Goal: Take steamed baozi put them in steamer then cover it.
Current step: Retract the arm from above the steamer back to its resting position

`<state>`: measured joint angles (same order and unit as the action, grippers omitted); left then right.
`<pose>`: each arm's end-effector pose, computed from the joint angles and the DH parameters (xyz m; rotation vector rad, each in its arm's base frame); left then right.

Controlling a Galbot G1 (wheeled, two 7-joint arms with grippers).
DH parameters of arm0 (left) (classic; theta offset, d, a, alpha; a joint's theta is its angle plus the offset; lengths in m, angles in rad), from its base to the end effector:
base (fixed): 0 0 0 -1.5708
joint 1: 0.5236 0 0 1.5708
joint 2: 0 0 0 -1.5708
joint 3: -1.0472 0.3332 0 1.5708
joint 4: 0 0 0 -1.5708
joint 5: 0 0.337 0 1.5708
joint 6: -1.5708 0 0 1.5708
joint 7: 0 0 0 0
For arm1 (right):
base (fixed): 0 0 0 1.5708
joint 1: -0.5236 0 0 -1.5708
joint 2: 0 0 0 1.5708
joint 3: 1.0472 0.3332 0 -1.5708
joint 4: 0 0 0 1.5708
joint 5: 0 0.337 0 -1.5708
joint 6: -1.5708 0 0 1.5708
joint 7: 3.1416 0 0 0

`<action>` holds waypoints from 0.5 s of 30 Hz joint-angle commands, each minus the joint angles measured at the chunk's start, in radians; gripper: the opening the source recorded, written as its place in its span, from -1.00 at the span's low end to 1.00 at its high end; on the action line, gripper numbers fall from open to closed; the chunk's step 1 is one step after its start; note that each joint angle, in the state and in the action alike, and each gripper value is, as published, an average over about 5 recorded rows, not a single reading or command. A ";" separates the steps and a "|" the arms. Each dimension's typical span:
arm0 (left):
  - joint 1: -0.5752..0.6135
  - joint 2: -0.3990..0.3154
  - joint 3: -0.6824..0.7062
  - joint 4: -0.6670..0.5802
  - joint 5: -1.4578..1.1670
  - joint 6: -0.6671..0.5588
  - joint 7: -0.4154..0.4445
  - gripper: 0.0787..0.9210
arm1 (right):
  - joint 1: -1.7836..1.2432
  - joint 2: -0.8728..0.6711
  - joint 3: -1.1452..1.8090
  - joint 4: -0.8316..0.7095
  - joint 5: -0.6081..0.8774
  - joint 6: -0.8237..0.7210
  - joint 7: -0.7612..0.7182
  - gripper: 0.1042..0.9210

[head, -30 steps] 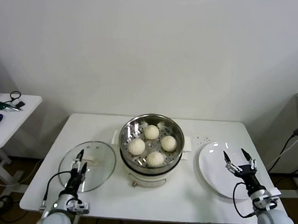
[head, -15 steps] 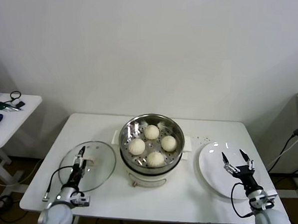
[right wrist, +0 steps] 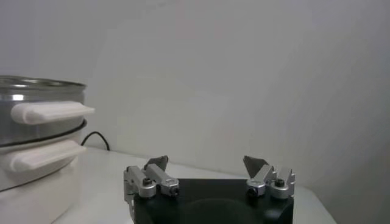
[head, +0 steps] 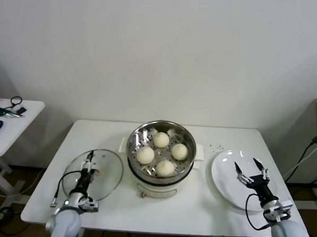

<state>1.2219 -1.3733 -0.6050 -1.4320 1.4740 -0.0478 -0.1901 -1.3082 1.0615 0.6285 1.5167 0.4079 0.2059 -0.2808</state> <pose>0.2638 0.1011 -0.4193 -0.0823 -2.0369 -2.2514 0.2486 -0.2021 -0.3662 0.2884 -3.0494 0.1746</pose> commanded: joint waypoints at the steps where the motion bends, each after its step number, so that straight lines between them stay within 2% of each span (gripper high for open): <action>1: -0.023 0.000 0.002 0.040 -0.017 -0.004 -0.001 0.64 | 0.004 0.008 0.004 -0.029 -0.030 0.007 -0.018 0.76; 15: -0.006 0.000 0.003 0.012 -0.052 -0.013 0.003 -0.31 | 0.027 0.020 0.002 -0.070 -0.066 0.020 -0.029 0.76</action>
<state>1.2139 -1.3730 -0.6036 -1.4073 1.4428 -0.0593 -0.1866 -1.2872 1.0811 0.6355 1.4701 0.3687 0.2186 -0.3040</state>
